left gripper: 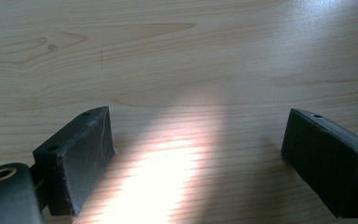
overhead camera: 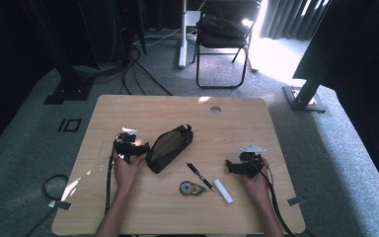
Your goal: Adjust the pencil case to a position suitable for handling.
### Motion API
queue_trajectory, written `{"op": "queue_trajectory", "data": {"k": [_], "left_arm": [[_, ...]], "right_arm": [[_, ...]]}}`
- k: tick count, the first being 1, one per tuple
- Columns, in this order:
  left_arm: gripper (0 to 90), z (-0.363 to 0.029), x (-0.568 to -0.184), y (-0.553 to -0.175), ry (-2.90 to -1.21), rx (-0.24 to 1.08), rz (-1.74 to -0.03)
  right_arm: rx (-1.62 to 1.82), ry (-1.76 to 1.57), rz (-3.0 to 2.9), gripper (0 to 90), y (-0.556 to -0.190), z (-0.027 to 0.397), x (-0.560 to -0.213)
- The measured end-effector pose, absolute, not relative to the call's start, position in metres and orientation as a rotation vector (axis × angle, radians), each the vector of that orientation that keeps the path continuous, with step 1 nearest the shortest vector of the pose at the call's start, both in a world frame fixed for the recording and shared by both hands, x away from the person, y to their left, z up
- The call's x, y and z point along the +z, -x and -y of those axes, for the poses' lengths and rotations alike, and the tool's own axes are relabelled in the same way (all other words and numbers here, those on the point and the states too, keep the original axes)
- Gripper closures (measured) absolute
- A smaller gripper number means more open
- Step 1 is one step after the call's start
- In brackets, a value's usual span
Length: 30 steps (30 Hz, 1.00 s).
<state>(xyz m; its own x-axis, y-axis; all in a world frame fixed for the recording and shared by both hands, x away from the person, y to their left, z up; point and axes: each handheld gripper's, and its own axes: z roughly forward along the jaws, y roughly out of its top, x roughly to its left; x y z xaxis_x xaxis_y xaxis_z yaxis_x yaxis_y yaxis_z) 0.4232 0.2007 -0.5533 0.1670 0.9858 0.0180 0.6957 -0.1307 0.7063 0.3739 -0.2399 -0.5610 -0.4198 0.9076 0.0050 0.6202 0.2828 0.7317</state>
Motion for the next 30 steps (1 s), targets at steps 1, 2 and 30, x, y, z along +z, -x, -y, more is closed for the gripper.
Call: {"op": "queue_trajectory", "data": {"k": [1, 2, 30], "left_arm": [[9.1, -0.201, -0.553, -0.423, -1.891, 0.676, -1.587], [9.1, -0.201, -0.553, -0.423, -1.892, 0.676, -1.586], [44.4, -0.202, -0.507, -0.39, -1.761, 0.703, -1.523]], "right_arm": [[0.937, -1.374, -2.143, 11.4, -0.374, 0.24, -0.561], [0.936, -1.375, -2.143, 11.5, -0.374, 0.24, -0.561], [0.936, -1.378, -2.137, 12.4, -0.374, 0.24, -0.561]]}}
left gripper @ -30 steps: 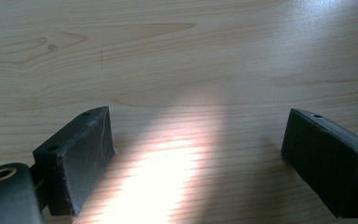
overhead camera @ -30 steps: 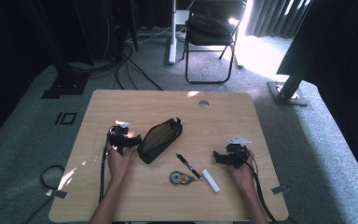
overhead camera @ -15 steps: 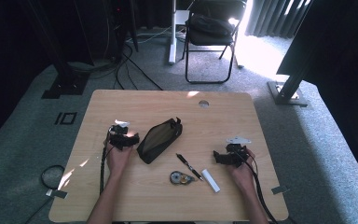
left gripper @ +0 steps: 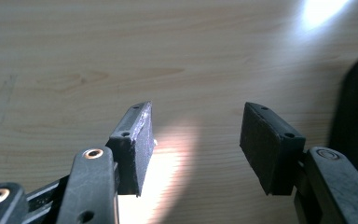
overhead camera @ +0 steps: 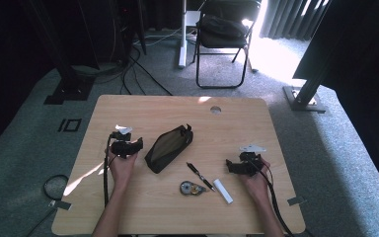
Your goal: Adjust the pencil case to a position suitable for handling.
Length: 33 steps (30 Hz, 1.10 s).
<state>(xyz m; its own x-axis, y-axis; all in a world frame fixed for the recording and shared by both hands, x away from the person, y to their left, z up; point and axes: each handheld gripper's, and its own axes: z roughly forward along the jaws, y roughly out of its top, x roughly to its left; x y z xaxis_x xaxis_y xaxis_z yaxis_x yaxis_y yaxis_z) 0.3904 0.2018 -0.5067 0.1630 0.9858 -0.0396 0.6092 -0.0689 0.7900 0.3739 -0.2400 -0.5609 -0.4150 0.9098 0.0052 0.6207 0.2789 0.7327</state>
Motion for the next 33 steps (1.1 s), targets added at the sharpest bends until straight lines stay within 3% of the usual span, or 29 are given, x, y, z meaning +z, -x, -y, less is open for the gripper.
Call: {"op": "queue_trajectory", "data": {"k": [4, 9, 15, 25, 33], "left_arm": [[44.0, -0.196, -0.497, -0.378, -1.761, 0.707, -1.458], [44.6, -0.178, -0.488, -0.357, -1.81, 0.685, -1.312], [48.3, -0.16, -0.489, -0.354, -1.903, 0.701, -1.232], [73.6, -0.145, -0.499, -0.368, -2.009, 0.628, -1.165], [83.5, -0.131, -0.495, -0.377, -2.046, 0.635, -1.083]], "right_arm": [[0.937, -1.375, -2.138, 13.4, -0.374, 0.24, -0.561], [0.919, -1.377, -2.168, 30.0, -0.371, 0.241, -0.555], [0.916, -1.324, -2.177, 33.3, -0.367, 0.235, -0.548], [0.977, -1.25, -2.176, 34.1, -0.364, 0.225, -0.531], [0.993, -1.212, -2.165, 33.9, -0.364, 0.217, -0.523]]}}
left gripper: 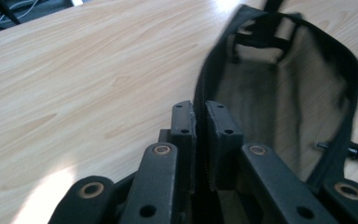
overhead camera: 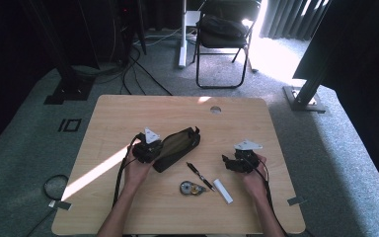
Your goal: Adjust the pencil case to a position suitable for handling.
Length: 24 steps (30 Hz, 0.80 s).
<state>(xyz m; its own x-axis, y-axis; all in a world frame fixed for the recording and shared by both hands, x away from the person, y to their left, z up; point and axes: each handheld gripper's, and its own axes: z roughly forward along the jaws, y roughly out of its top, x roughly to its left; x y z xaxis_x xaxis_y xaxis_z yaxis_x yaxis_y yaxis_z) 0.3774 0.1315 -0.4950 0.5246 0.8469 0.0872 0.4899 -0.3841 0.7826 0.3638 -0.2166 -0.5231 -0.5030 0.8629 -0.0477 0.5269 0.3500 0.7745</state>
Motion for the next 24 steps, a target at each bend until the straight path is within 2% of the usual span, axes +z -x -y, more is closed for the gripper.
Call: {"op": "queue_trajectory", "data": {"k": [9, 17, 23, 24], "left_arm": [[84.5, -0.116, -0.499, -0.382, -2.059, 0.595, -1.005], [55.8, -0.128, -0.489, -0.367, -1.975, 0.6, -1.034], [40.3, -0.137, -0.489, -0.35, -1.948, 0.608, -1.074], [40.0, -0.14, -0.49, -0.342, -1.948, 0.601, -1.08]], "right_arm": [[1.01, -1.193, -2.146, 32.9, -0.372, 0.211, -0.513], [1.086, -1.168, -2.123, 32.7, -0.394, 0.194, -0.493], [1.127, -1.166, -2.132, 32.6, -0.414, 0.177, -0.485], [1.128, -1.172, -2.138, 32.6, -0.418, 0.173, -0.485]]}}
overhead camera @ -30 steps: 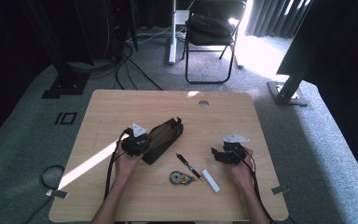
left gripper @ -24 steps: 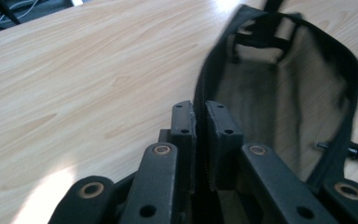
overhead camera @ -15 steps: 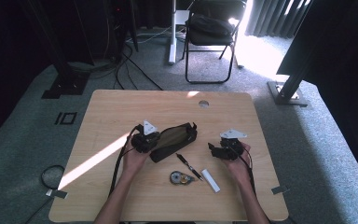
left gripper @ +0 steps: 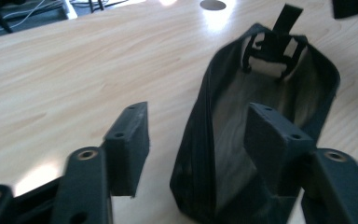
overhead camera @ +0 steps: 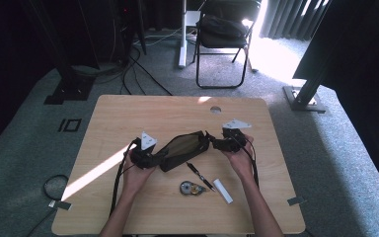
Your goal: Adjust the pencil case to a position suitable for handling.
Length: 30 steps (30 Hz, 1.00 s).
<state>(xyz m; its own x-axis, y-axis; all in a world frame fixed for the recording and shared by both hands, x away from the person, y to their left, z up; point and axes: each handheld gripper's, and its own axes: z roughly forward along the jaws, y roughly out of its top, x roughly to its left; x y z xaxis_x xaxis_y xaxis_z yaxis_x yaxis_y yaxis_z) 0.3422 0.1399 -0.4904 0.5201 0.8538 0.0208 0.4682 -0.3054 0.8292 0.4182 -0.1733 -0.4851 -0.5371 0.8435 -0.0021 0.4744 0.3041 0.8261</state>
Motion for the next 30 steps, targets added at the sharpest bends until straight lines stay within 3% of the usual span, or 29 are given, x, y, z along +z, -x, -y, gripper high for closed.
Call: {"op": "queue_trajectory", "data": {"k": [9, 13, 20, 30], "left_arm": [[36.5, -0.142, -0.494, -0.316, -1.951, 0.538, -1.097], [36.5, -0.137, -0.498, -0.311, -1.986, 0.569, -1.103], [38.9, -0.132, -0.515, -0.328, -2.013, 0.592, -1.158], [49.6, -0.121, -0.512, -0.364, -1.98, 0.591, -1.159]], "right_arm": [[1.114, -1.14, -2.194, 34.8, -0.435, 0.148, -0.49], [1.106, -1.156, -2.209, 38.2, -0.441, 0.142, -0.494], [1.09, -1.187, -2.235, 38.5, -0.442, 0.144, -0.498], [1.025, -1.183, -2.25, 41.7, -0.421, 0.164, -0.497]]}}
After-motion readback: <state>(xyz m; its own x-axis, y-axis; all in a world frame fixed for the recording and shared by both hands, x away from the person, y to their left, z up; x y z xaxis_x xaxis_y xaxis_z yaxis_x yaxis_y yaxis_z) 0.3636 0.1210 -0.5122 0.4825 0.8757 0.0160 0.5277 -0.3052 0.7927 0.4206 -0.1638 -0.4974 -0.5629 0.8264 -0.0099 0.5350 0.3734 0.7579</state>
